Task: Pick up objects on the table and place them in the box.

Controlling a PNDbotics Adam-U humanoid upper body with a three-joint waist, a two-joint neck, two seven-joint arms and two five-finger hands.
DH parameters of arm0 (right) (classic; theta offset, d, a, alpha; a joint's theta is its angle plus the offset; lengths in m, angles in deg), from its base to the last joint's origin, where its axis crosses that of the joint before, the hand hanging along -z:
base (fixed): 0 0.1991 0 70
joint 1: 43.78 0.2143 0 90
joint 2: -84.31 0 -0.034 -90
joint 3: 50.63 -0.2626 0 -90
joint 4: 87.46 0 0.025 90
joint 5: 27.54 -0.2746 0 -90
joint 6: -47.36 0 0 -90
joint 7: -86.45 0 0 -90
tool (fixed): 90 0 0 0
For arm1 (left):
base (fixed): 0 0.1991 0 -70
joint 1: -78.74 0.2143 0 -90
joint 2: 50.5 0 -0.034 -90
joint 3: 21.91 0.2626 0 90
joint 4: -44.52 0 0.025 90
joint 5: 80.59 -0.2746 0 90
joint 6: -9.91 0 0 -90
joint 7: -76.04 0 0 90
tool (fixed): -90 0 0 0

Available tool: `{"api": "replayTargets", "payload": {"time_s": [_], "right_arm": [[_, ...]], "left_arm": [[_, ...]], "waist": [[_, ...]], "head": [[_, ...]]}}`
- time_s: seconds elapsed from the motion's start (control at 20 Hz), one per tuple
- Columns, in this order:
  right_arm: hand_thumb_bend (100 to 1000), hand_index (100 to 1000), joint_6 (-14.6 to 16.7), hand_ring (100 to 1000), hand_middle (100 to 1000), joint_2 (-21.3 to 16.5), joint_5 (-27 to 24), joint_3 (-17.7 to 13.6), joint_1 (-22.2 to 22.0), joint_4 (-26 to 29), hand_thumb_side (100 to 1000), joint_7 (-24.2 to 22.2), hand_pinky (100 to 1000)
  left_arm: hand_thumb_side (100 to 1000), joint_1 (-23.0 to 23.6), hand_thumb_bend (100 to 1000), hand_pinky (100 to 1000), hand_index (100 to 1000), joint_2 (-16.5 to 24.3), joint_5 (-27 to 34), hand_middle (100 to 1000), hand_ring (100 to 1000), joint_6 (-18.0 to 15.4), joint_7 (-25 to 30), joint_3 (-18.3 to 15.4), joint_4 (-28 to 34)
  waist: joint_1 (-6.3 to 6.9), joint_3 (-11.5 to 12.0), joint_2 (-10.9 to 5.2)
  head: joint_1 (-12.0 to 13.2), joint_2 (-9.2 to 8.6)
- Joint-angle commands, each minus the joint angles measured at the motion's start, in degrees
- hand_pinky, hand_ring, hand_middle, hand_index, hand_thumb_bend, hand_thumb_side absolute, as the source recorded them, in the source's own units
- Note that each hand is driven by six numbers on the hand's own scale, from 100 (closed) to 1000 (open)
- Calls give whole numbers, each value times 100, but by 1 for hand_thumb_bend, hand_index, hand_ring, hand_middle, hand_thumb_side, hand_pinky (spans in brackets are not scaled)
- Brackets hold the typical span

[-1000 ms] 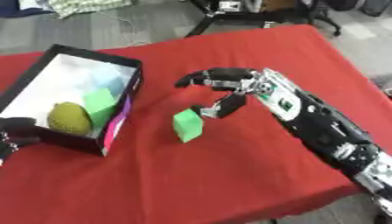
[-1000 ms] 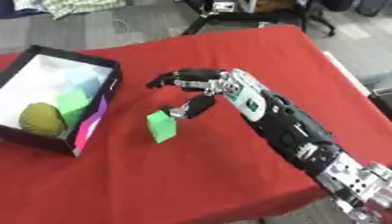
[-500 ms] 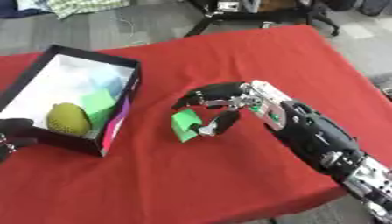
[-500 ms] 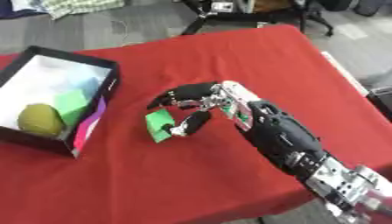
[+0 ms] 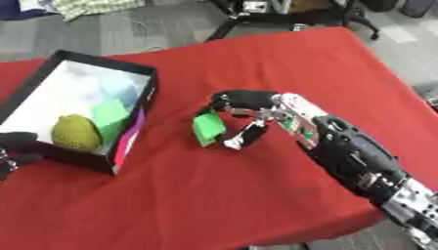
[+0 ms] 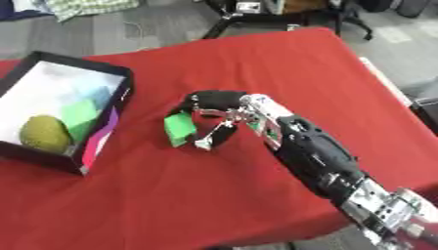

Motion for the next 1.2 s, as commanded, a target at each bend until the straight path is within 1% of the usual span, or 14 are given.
{"api": "replayTargets", "payload": {"time_s": [0.05, 0.25, 0.4, 0.5, 0.65, 0.8, 0.95, 1.05, 1.1, 1.2], "right_arm": [[100, 899, -162, 695, 317, -150, -475, -204, 163, 210, 199, 80, 970], [100, 894, -374, 690, 311, -192, -1163, -341, 494, 381, 215, -33, 973], [100, 893, -494, 691, 315, -168, -1619, -367, 894, 480, 243, -152, 976], [100, 891, -593, 688, 312, -87, -1872, -357, 1203, 415, 259, -258, 982], [100, 892, -677, 691, 318, 186, -2159, -271, 1696, 158, 270, -492, 986], [100, 896, -657, 698, 330, 504, -2185, -185, 2076, -86, 266, -712, 988], [100, 898, -571, 703, 338, 849, -2042, -119, 2371, -319, 260, -873, 989], [100, 902, -515, 711, 368, 1073, -1865, -106, 2506, -498, 251, -921, 990], [100, 904, -477, 715, 387, 1158, -1763, -106, 2546, -574, 246, -920, 990], [100, 937, -418, 744, 524, 1319, -1557, -113, 2575, -727, 237, -892, 999]], "left_arm": [[900, -23, 100, 748, 701, 56, -19, 678, 838, -4, 11, -27, 67], [900, -35, 100, 749, 701, 52, -9, 678, 838, -6, 24, -17, 68], [902, -41, 100, 749, 701, 38, -3, 678, 838, -4, 59, 18, 64], [902, -64, 100, 749, 701, 26, -1, 678, 838, -1, 83, 41, 60], [902, -128, 100, 749, 701, -23, 17, 679, 838, 3, 142, 102, 57], [896, -204, 100, 750, 701, -77, 35, 679, 838, 11, 219, 177, 42], [905, -280, 100, 750, 702, -132, 42, 679, 839, 32, 340, 309, -26], [910, -338, 100, 750, 701, -165, 40, 679, 839, 47, 446, 418, -90], [912, -364, 100, 750, 701, -181, 34, 679, 839, 51, 491, 462, -122], [915, -408, 100, 751, 701, -210, 30, 680, 839, 52, 572, 536, -172]], "waist": [[65, -19, -86], [80, -15, -83], [94, 11, -79], [102, 54, -53], [124, 164, -13], [132, 307, 33], [111, 471, 80], [89, 587, 109], [78, 630, 120], [58, 687, 137]], "head": [[0, -9], [23, -9], [71, -9], [105, -9], [79, -9], [-27, -9], [-178, -9], [-279, -9], [-320, -9], [-364, -9]]}}
